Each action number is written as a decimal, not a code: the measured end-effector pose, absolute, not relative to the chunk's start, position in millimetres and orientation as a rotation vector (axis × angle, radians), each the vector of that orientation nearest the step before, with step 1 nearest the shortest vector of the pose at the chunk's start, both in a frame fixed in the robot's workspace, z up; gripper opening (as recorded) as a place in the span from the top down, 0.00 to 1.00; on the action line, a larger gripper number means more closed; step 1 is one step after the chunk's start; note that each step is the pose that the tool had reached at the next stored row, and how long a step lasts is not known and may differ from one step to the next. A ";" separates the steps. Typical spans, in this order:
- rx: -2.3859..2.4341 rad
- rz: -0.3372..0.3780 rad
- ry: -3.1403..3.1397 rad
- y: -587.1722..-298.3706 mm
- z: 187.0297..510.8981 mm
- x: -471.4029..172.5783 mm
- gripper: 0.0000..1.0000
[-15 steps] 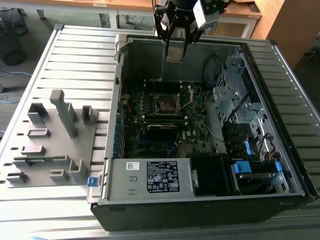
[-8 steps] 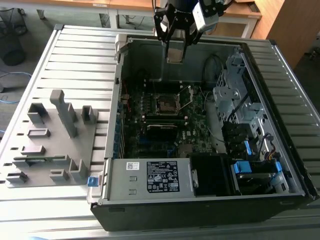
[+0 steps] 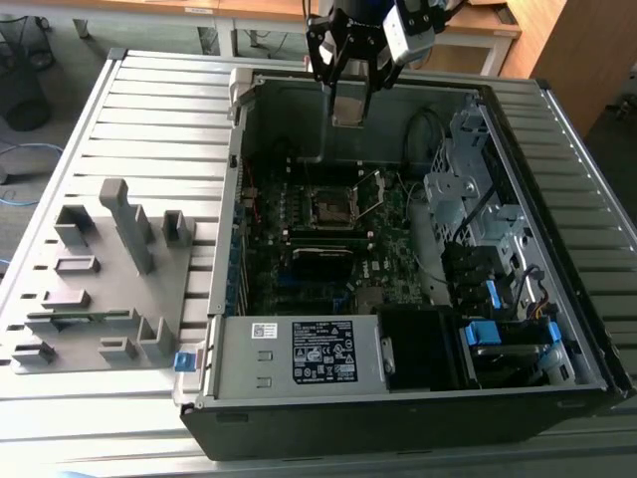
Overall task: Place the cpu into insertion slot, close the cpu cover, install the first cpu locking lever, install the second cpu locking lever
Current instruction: 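Place the cpu into insertion slot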
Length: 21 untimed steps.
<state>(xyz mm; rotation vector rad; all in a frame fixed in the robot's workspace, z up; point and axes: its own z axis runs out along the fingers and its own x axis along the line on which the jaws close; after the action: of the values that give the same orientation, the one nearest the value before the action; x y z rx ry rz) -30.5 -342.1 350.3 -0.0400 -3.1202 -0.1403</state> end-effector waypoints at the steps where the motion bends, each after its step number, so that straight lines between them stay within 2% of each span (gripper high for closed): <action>1: -0.040 -0.140 -3.120 -342.2 350.3 -30.5 0.46; 21: -0.040 -0.140 -3.120 -342.2 345.0 -30.5 0.46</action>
<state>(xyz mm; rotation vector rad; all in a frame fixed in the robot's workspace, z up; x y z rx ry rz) -30.5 -342.2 345.0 -0.0399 -3.1201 -0.1400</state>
